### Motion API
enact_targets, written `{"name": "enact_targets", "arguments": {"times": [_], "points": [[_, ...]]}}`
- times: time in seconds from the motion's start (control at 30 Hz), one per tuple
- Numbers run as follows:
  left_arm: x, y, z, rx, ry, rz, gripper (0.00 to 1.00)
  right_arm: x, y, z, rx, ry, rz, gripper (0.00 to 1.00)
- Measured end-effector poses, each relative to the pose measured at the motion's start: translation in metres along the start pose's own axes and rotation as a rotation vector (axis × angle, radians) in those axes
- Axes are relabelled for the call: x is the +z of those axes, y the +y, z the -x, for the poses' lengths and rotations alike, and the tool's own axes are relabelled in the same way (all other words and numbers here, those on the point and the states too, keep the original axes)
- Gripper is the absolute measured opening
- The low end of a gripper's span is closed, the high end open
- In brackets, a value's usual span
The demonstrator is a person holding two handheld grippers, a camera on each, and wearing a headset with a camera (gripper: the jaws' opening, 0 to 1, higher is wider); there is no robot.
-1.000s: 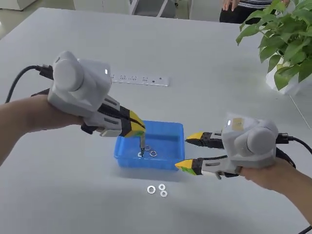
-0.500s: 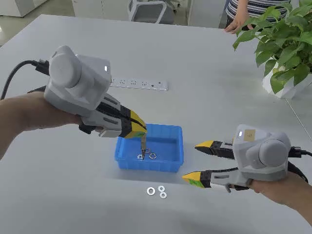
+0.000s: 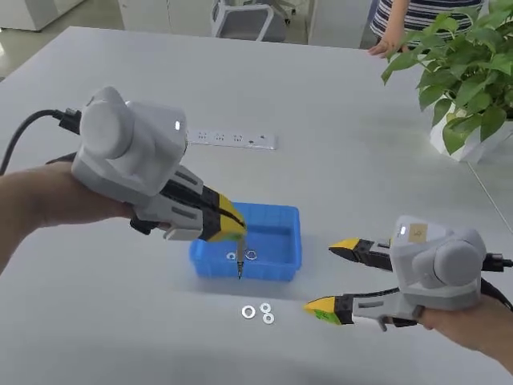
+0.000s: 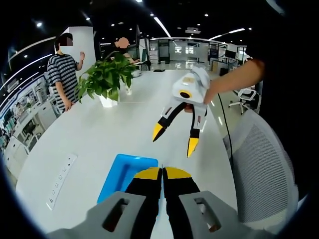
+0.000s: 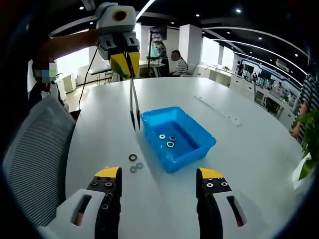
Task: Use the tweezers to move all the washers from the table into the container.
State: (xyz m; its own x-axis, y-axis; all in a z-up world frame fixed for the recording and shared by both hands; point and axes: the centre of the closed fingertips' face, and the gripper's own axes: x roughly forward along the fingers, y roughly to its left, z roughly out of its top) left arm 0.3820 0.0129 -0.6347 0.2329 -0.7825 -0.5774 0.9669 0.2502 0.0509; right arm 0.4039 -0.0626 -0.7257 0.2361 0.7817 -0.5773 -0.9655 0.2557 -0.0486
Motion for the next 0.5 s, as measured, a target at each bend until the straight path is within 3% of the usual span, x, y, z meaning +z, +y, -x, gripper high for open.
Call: {"name": "enact_targets", "arguments": {"times": [0.5], "points": [[-0.017, -0.02, -0.019, -0.051, 0.003, -0.008, 0.05, -0.008, 0.009, 0.0, 0.012, 0.007, -0.016, 0.65]]}}
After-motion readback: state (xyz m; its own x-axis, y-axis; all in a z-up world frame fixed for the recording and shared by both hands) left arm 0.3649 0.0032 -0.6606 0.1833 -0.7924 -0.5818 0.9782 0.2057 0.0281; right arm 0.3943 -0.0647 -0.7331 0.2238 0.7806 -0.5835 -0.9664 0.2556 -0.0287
